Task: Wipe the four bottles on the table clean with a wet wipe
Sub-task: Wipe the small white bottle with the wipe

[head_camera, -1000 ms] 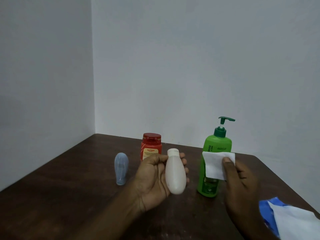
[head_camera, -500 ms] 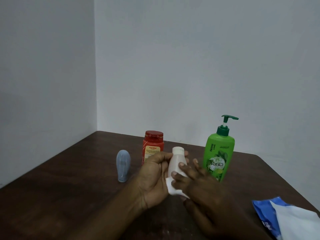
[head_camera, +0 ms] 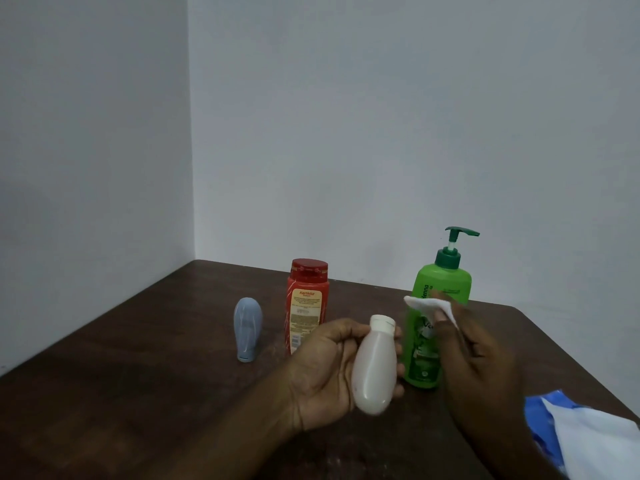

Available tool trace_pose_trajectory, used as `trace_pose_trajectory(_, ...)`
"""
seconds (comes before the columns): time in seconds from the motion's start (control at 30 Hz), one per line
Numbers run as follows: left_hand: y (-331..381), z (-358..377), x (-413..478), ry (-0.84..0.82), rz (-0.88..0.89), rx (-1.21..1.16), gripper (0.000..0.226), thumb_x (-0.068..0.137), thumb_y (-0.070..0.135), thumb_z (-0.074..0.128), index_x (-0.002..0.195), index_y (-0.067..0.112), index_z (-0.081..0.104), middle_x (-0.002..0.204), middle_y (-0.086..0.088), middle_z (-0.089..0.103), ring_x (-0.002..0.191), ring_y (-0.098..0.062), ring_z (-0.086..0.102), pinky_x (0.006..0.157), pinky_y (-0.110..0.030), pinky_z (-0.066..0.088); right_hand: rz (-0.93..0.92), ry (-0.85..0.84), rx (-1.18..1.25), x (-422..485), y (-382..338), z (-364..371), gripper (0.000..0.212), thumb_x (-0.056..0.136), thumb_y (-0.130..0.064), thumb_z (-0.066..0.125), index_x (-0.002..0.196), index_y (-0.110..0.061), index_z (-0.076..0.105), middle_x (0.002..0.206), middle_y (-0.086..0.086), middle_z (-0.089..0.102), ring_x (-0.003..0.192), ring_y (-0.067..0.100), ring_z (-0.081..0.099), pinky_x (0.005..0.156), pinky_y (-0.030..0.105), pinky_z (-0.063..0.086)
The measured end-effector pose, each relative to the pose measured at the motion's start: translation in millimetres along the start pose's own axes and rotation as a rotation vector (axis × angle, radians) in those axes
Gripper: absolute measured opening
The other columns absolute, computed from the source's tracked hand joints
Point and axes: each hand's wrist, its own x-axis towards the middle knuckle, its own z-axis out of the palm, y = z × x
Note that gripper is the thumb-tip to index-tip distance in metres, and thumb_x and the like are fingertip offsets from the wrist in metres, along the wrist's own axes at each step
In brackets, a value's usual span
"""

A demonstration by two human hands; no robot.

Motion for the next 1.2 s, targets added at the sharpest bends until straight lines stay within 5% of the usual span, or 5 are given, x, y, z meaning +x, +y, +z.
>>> trace_pose_trajectory(0.2, 1.5, -3.8, 3.0, 0.093, 0.046, -0.067, 0.04, 0.095, 0.022, 0.051, 0.118, -0.002, 0.075, 0.111, -0.019, 0.068, 0.095, -0.028, 0.065, 0.095, -0.042, 0.049, -0.438, -0.398, -0.191, -9.4, 1.8, 6.7, 0.042, 0.094, -0.024, 0.054, 0.133, -0.02, 0.066, 0.145, -0.01, 0.058, 0.139, 0.009, 0.05, 0.112, 0.032, 0.044)
trace_pose_trajectory(0.37, 11.5, -6.3, 0.8, 0.149, 0.087, -0.125, 0.045, 0.096, 0.019, 0.049, 0.13, -0.004, 0.067, 0.109, -0.02, 0.067, 0.093, -0.028, 0.064, 0.093, -0.044, 0.051, -0.487, -0.579, -0.108, -13.6, -1.8, 0.9, 0.039, 0.087, -0.016, 0.067, 0.124, -0.028, 0.072, 0.141, -0.014, 0.062, 0.137, 0.006, 0.052, 0.109, 0.027, 0.047)
trace_pose_trajectory(0.57, 14.0, -3.6, -1.2, 0.175, 0.12, -0.073, 0.037, 0.092, 0.017, 0.056, 0.121, -0.004, 0.068, 0.111, -0.022, 0.068, 0.091, -0.032, 0.065, 0.092, -0.047, 0.05, -0.412, -0.372, -0.003, -7.7, -6.2, -8.4, 0.016, 0.099, -0.029, 0.054, 0.097, -0.027, 0.07, 0.1, -0.018, 0.065, 0.094, -0.002, 0.064, 0.078, 0.018, 0.051)
trace_pose_trajectory(0.8, 5.5, -3.1, 0.5, 0.223, 0.07, 0.092, 0.061, 0.083, 0.011, 0.082, 0.139, 0.001, 0.058, 0.117, -0.021, 0.071, 0.098, -0.034, 0.073, 0.087, -0.053, 0.059, -0.068, -0.069, 0.043, -5.2, -4.1, 3.7, 0.03, 0.096, -0.047, 0.047, 0.111, -0.07, 0.059, 0.109, -0.039, 0.066, 0.104, -0.003, 0.067, 0.08, 0.02, 0.056)
trace_pose_trajectory(1.2, 6.4, 4.4, 5.6, 0.289, 0.284, 0.073, 0.042, 0.076, 0.016, 0.078, 0.114, 0.006, 0.062, 0.105, -0.018, 0.076, 0.098, -0.03, 0.075, 0.09, -0.046, 0.061, -0.319, -0.259, 0.116, -6.2, 8.3, -14.5, 0.02, 0.087, -0.02, 0.051, 0.077, -0.022, 0.068, 0.075, -0.007, 0.062, 0.066, -0.001, 0.062, 0.053, 0.03, 0.048)
